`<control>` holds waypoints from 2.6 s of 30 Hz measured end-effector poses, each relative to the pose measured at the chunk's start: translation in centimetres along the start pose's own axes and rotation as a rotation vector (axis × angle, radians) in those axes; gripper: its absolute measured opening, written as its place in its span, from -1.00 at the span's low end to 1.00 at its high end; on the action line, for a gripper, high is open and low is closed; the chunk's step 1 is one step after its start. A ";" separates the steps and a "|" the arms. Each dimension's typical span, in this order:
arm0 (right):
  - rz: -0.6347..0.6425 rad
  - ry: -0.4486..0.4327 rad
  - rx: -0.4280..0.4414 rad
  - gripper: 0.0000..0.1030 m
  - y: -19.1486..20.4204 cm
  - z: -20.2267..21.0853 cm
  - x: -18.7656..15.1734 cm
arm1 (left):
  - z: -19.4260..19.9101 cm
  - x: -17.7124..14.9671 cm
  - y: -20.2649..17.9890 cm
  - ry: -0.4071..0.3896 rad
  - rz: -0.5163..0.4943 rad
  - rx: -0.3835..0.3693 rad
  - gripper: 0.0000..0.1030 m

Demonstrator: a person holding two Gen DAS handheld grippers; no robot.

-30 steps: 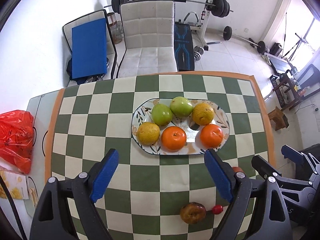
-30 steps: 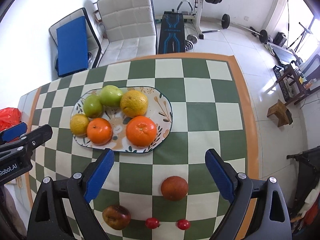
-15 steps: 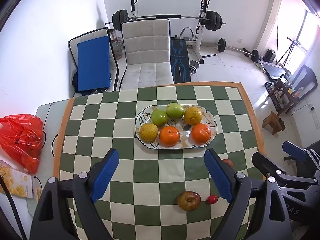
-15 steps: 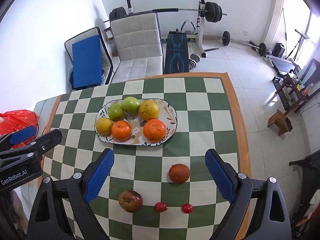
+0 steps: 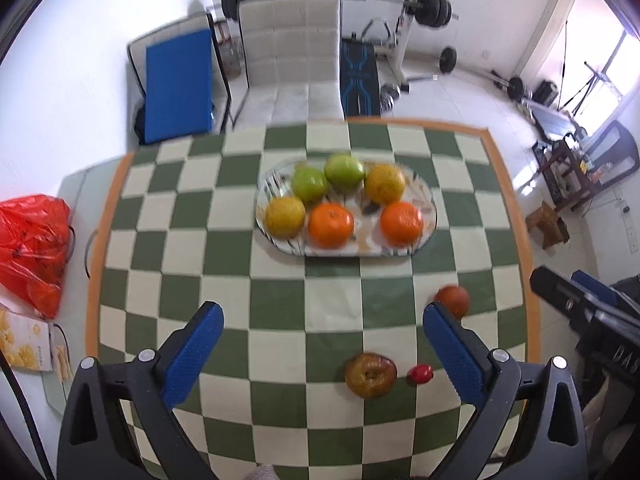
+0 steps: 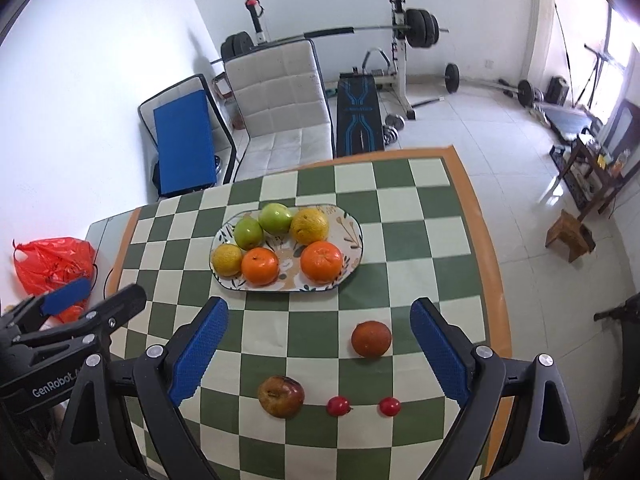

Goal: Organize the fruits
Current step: 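Grasp the brown apple with the left tool while the right tool grasps the russet fruit, then carry the brown apple and russet fruit onto the plate and open both tools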

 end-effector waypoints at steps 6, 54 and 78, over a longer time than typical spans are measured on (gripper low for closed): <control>-0.092 0.141 -0.012 0.84 -4.7 -5.6 -1.0 | -8.3 -4.4 -2.8 0.261 -0.027 -0.063 0.99; -0.113 0.493 0.128 0.15 -4.2 -22.5 -6.4 | -10.2 4.9 -1.9 0.299 0.152 -0.312 0.26; -0.184 0.411 0.151 0.33 -5.1 -29.7 9.9 | -20.3 12.2 -0.5 0.409 0.223 -0.235 0.62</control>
Point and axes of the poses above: each gripper's, at about its wrist camera, not at the fingertips, and z roughly against the way its jaws point, y to its left, x to its top, the point moved 4 cm from there along -z, roughly the way its jaws point, and after that the axes turned 5 degrees about -z, right-handed, at the moved point
